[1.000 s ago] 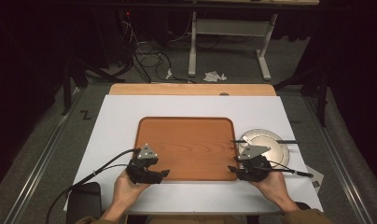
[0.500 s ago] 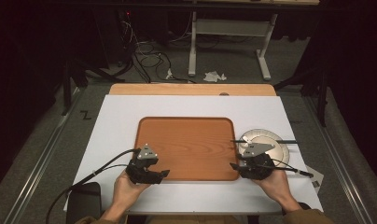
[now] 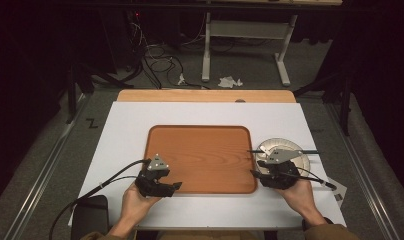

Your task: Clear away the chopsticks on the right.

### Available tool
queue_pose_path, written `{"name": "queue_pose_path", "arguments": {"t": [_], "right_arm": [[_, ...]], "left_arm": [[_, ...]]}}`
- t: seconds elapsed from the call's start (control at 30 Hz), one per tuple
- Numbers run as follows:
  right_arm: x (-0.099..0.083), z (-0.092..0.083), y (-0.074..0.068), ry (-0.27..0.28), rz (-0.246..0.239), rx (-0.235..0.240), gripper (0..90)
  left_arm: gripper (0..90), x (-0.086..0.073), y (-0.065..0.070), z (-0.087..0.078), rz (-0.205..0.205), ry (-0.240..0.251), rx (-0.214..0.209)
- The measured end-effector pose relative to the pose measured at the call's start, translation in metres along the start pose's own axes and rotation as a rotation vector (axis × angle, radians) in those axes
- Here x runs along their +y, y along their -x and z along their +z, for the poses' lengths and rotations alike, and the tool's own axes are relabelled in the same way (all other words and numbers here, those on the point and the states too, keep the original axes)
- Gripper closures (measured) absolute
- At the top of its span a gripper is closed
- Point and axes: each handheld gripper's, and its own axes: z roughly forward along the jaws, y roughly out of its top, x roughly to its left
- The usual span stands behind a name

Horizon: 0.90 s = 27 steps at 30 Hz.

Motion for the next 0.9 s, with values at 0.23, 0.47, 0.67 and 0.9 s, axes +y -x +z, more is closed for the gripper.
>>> {"name": "queue_pose_path", "arguments": {"t": [0.23,0.47,0.67,0.9], "right_arm": [[0.0,-0.007,0.006,0.012,0.018,-0.02,57.7],[0.0,-0.015,0.013,0.037,0.049,-0.04,58.7],[0.001,-0.018,0.018,0.031,0.052,-0.048,58.7],[0.001,-0.022,0.024,0.036,0.064,-0.068,58.6]], "left_arm": [[34.8,0.0,0.0,0.001,0.005,-0.007,-0.002],[34.8,0.0,-0.001,0.0,0.006,-0.006,0.002],[34.8,0.0,0.0,0.0,0.006,-0.006,0.003],[34.8,0.0,-0.001,0.0,0.005,-0.007,0.001]]}}
